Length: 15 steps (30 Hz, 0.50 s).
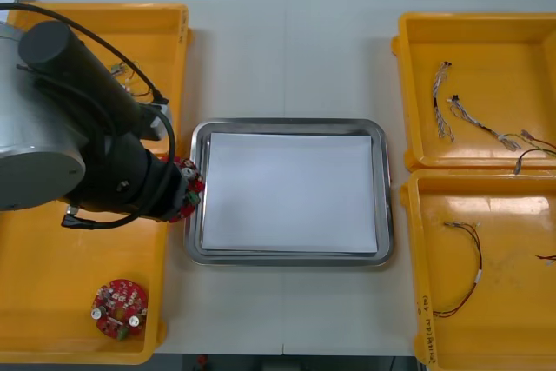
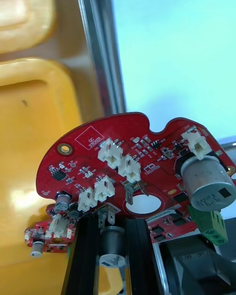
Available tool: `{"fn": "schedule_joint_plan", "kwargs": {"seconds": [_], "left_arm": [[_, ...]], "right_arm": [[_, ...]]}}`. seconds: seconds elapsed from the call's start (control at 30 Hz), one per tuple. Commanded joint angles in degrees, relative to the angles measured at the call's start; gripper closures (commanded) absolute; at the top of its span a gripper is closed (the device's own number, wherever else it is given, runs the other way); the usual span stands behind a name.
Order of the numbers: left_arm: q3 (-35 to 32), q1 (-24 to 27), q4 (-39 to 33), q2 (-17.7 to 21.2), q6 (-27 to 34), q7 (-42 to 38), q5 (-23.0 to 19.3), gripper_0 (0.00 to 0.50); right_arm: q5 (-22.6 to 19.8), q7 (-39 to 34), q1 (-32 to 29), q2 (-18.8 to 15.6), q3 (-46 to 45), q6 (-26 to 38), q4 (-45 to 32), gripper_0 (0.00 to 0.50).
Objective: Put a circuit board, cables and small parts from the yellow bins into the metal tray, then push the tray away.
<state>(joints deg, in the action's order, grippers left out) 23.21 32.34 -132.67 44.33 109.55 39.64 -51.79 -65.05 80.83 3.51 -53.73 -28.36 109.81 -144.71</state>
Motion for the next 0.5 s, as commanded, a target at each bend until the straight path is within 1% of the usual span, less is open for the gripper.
{"fn": "schedule_joint_plan", "kwargs": {"seconds": [0.03,0.2,0.27,0.37,0.5], "left_arm": [[5.2,6.1,2.5,-3.9,0.4,-3.3,0.8,0.499],[10.3,9.3,6.9,-6.7,-1.4,-3.0,2.6,0.499],[13.1,10.6,9.4,-7.9,-3.0,-3.0,3.7,0.5],[16.3,12.0,12.3,-8.9,-5.3,-2.9,5.2,0.499],[19.0,12.5,15.2,-9.4,-8.6,-2.6,5.5,0.499]], "right_arm": [[0.5,2.8,1.2,-2.1,0.8,0.2,-1.2,0.5],[0.5,2.8,1.2,-2.1,0.9,0.2,-1.3,0.5],[0.5,2.8,1.2,-2.1,0.8,0.2,-1.2,0.5],[0.5,2.8,1.2,-2.1,0.8,0.2,-1.2,0.5],[0.5,2.8,1.2,-2.1,0.9,0.2,-1.2,0.5]]}}
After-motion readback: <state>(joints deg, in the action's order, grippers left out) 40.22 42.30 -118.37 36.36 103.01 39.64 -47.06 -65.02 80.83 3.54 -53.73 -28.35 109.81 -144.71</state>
